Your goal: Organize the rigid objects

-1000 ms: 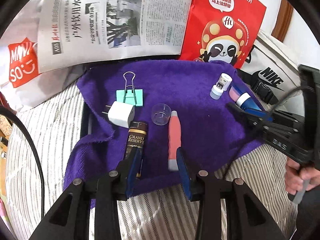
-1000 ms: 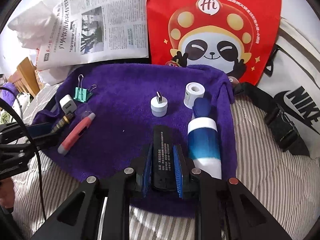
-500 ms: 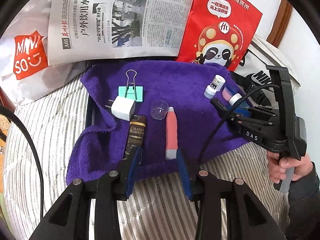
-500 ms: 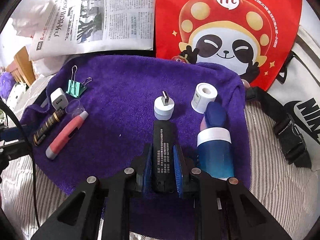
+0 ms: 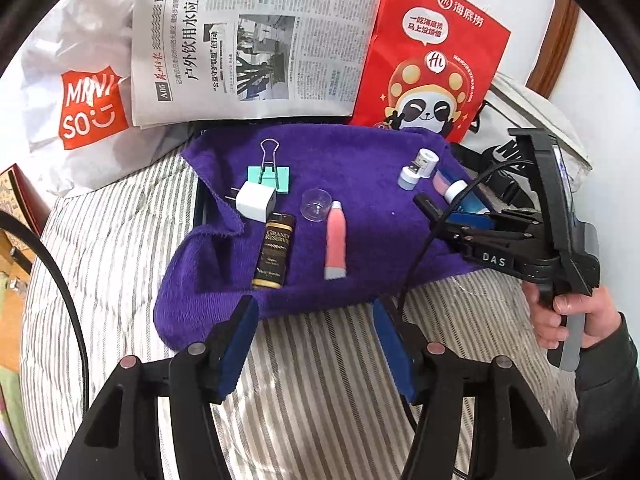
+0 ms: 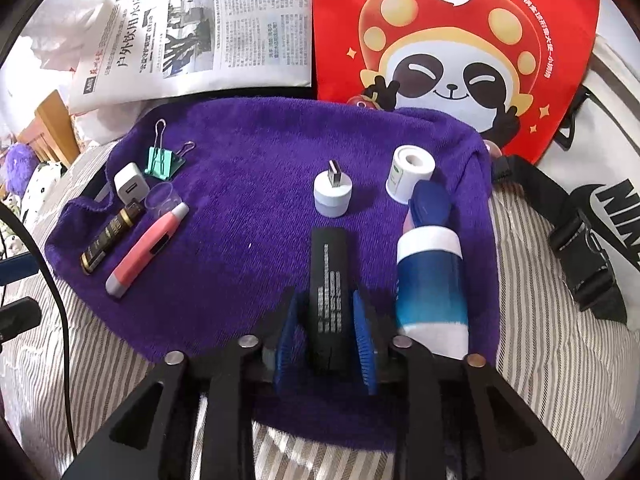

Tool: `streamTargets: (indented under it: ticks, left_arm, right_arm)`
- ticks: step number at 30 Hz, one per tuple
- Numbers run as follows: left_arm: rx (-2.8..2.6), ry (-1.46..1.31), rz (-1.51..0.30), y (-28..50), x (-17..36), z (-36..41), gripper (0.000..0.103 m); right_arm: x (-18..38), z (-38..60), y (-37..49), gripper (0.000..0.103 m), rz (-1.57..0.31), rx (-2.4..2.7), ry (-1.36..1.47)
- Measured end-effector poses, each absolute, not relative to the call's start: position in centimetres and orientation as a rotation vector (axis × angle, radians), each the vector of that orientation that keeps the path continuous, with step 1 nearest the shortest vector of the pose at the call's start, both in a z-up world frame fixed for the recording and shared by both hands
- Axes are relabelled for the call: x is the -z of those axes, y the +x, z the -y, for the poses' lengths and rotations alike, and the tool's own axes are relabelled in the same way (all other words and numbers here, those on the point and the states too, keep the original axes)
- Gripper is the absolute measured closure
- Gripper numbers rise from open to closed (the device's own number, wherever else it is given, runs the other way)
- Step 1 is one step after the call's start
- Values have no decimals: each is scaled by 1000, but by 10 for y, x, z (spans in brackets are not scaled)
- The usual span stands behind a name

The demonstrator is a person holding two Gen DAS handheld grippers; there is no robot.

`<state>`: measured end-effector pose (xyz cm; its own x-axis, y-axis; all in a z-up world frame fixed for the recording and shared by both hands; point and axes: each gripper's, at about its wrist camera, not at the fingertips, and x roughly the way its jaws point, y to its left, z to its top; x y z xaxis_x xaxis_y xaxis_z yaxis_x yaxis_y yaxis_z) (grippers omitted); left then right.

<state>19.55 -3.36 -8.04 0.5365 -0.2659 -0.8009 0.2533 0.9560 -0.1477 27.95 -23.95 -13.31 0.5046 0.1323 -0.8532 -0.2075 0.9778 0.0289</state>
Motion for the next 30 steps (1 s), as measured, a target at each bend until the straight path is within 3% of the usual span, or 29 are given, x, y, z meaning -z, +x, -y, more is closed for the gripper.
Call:
streamTargets:
  ticks: [1, 3, 6, 11, 15, 20, 30]
  left_arm:
    - [309, -16, -952, 193, 78, 34, 42]
    - [302, -11, -939, 185, 72, 37, 39]
    - [297, -6, -920, 175, 63, 41, 35]
    - [293, -22, -897, 159, 47, 46, 30]
    - [247, -4, -856, 143, 31, 52, 15]
    - [212, -26, -816, 127, 12, 55, 4]
    - [162, -37, -779, 97, -14, 66, 2]
  right_arm:
    - [130, 239, 276, 64, -1021, -202, -85]
    - [120, 243, 263, 48, -1013, -182, -105]
    - [102, 242, 241, 35, -983, -167, -125]
    - [76, 257, 204, 24, -965, -110, -101]
    - [62, 263, 182, 12, -951, -62, -84]
    - [40, 272, 147, 7, -924, -16, -73]
    - [-2, 284, 96, 2, -876, 40, -22]
